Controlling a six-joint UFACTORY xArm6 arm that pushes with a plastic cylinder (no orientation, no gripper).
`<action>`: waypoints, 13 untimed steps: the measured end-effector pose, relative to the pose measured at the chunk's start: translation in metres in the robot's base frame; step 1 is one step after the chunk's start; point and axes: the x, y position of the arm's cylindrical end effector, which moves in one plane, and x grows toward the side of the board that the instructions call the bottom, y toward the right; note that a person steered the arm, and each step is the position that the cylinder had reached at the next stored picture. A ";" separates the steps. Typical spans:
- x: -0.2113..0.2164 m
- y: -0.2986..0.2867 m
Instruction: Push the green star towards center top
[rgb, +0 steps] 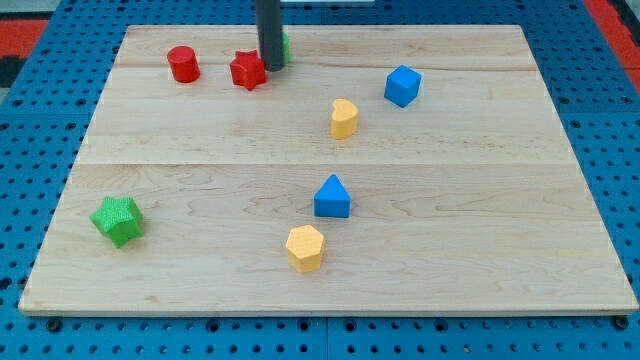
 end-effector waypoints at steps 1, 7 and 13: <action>-0.016 -0.055; -0.022 -0.018; 0.303 -0.079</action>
